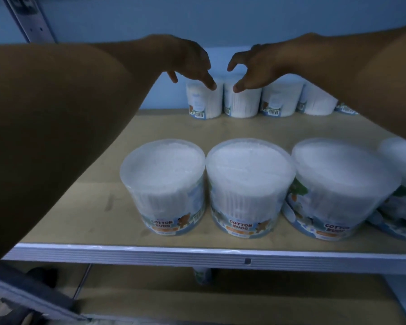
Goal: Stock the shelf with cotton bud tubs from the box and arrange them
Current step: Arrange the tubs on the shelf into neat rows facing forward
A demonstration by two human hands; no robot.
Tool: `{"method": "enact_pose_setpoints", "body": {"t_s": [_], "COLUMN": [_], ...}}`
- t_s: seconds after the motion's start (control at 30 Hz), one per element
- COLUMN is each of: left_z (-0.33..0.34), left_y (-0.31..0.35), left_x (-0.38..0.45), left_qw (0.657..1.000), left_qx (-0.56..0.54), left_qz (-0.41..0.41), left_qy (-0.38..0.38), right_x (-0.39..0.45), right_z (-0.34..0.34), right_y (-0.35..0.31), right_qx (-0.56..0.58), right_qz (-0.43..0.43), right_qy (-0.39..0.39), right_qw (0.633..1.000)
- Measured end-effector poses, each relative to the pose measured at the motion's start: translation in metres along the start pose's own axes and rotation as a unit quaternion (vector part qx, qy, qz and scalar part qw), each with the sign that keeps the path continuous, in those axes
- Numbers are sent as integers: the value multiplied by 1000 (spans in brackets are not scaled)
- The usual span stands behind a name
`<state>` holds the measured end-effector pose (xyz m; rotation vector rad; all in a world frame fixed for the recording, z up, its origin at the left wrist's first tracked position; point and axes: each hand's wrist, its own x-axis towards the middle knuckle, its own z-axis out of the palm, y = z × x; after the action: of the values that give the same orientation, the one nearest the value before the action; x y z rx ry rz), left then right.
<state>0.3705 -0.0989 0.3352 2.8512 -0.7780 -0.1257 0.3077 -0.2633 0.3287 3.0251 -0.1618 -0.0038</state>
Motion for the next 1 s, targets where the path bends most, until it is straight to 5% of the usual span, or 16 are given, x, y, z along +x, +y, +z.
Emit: {"method": "enact_pose_setpoints", "body": {"t_s": [1.0], "left_z": [17], "left_y": [-10], "left_x": [14], "left_qw": [1000], "left_qx": [-5], "left_qz": [19], "left_qy": [-9], "right_x": [3], "right_z": [14], "right_y": [-5], "right_qx": [-1], "right_qz": [-53], "right_qy": [5], "right_qw": [999]}}
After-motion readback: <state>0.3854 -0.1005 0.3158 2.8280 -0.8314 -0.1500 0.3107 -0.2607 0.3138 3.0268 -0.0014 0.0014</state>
